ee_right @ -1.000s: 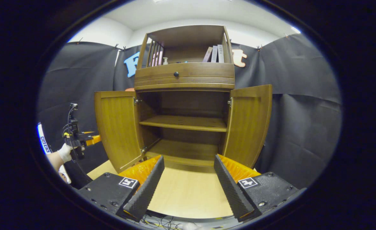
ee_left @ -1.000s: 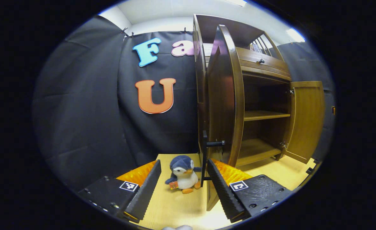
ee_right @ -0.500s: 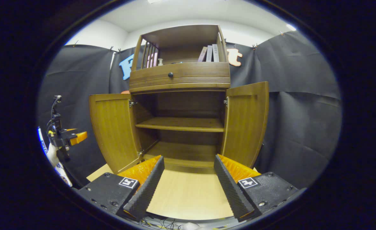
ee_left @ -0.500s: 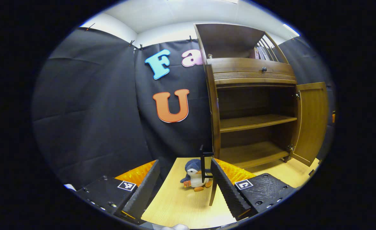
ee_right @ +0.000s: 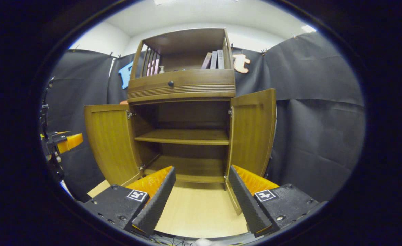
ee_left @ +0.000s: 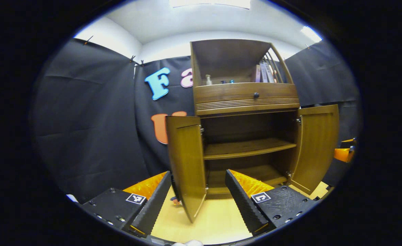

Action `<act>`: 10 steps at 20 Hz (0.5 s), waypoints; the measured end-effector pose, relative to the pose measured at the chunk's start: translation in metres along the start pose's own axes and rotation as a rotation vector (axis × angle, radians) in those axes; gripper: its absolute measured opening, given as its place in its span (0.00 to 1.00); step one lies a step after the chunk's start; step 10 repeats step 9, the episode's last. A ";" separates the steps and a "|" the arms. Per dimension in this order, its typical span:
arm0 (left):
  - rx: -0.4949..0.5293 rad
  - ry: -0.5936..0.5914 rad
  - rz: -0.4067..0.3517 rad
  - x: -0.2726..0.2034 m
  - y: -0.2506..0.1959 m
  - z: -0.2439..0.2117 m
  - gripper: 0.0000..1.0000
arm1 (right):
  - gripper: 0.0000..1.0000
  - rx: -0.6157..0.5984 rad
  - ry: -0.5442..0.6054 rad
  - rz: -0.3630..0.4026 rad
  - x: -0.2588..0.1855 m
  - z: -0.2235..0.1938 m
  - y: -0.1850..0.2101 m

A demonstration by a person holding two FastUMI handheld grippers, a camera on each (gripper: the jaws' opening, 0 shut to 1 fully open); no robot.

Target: Open the right door of the double-door shoe cabinet with the right hand, and open the left door with the left hand.

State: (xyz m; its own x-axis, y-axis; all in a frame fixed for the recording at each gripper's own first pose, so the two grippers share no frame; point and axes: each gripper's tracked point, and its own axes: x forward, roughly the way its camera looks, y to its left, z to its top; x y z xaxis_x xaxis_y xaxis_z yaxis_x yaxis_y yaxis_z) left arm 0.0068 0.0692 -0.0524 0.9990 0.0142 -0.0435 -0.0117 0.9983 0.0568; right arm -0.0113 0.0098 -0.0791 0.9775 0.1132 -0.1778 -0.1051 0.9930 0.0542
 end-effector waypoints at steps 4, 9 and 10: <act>-0.070 -0.011 -0.068 -0.008 -0.055 -0.001 0.96 | 0.99 -0.008 -0.017 -0.019 -0.002 0.003 -0.006; -0.104 -0.022 -0.080 -0.013 -0.077 -0.010 1.00 | 1.00 -0.008 -0.023 -0.022 -0.004 0.002 -0.008; -0.104 -0.022 -0.080 -0.013 -0.077 -0.010 1.00 | 1.00 -0.008 -0.023 -0.022 -0.004 0.002 -0.008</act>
